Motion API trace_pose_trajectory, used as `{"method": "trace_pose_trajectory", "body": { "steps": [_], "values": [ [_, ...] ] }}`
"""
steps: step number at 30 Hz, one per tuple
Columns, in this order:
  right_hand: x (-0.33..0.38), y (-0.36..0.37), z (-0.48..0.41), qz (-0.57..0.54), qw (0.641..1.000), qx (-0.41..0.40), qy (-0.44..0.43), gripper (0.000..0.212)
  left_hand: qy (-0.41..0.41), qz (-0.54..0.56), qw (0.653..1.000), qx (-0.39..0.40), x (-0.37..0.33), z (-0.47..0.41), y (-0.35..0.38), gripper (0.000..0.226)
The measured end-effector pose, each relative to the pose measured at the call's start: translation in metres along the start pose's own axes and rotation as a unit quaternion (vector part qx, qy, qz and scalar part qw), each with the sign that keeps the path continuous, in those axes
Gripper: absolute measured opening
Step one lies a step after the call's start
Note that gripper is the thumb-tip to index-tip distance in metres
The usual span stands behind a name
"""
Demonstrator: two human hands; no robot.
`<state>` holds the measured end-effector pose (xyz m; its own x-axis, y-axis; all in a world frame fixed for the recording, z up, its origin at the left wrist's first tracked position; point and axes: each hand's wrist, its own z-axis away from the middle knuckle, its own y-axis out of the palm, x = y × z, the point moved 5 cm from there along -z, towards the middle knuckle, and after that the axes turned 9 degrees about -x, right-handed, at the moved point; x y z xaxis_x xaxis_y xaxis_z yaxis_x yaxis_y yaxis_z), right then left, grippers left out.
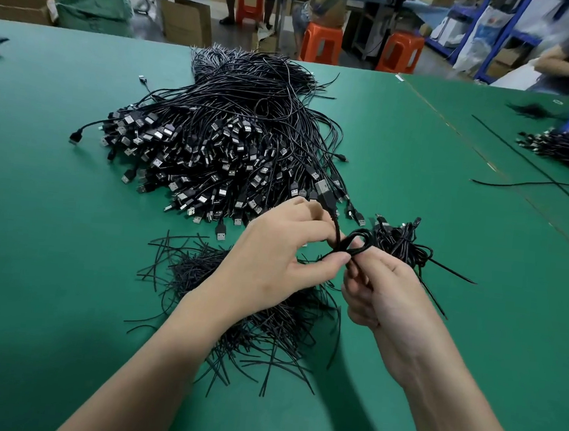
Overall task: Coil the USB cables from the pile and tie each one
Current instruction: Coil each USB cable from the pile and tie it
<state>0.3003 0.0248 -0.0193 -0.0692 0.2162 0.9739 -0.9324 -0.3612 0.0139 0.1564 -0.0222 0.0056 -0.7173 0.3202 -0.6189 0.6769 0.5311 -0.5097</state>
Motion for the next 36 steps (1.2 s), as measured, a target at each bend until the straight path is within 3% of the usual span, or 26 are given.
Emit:
{"method": "trace_pose_trajectory", "body": {
  "steps": [4, 7, 11, 14, 17, 18, 20, 22, 25, 30, 33, 36],
  "values": [
    [0.004, -0.003, -0.001, 0.047, 0.99, -0.071, -0.113, 0.042, -0.049, 0.042, 0.998, 0.005, 0.003, 0.001, 0.004, 0.023],
    [0.011, -0.006, 0.003, 0.142, 0.952, -0.137, -0.233, 0.042, -0.132, 0.137, 0.982, 0.013, 0.004, 0.002, 0.011, 0.02],
    [0.022, -0.005, 0.016, 0.208, 0.892, -0.187, -0.355, 0.04, -0.278, 0.281, 0.915, 0.079, 0.008, 0.008, 0.024, 0.044],
    [0.027, -0.004, 0.02, 0.261, 0.853, -0.203, -0.404, 0.039, -0.341, 0.368, 0.857, 0.115, 0.006, 0.011, 0.03, 0.032],
    [0.027, -0.011, 0.017, 0.228, 0.867, -0.23, -0.38, 0.041, -0.364, 0.435, 0.818, 0.095, 0.007, 0.012, 0.031, 0.006],
    [0.027, -0.012, 0.015, 0.214, 0.873, -0.237, -0.368, 0.042, -0.363, 0.45, 0.812, 0.082, 0.009, 0.012, 0.03, 0.013],
    [0.029, -0.012, 0.014, 0.205, 0.877, -0.246, -0.357, 0.045, -0.316, 0.466, 0.823, 0.07, 0.007, 0.009, 0.027, 0.043],
    [0.029, -0.011, 0.013, 0.198, 0.882, -0.246, -0.351, 0.046, -0.243, 0.418, 0.874, 0.044, 0.002, 0.008, 0.024, 0.057],
    [0.029, -0.009, 0.011, 0.189, 0.889, -0.233, -0.347, 0.044, -0.167, 0.275, 0.947, -0.028, 0.0, 0.004, 0.018, 0.041],
    [0.025, -0.005, 0.011, 0.216, 0.888, -0.212, -0.345, 0.042, -0.093, 0.14, 0.982, -0.081, 0.0, 0.002, 0.005, 0.013],
    [0.026, -0.001, 0.012, 0.216, 0.883, -0.207, -0.362, 0.042, -0.16, 0.192, 0.967, -0.039, 0.004, 0.003, 0.012, 0.019],
    [0.029, 0.003, 0.013, 0.248, 0.861, -0.204, -0.394, 0.041, -0.307, 0.338, 0.889, 0.04, 0.007, 0.009, 0.023, 0.034]
  ]
}}
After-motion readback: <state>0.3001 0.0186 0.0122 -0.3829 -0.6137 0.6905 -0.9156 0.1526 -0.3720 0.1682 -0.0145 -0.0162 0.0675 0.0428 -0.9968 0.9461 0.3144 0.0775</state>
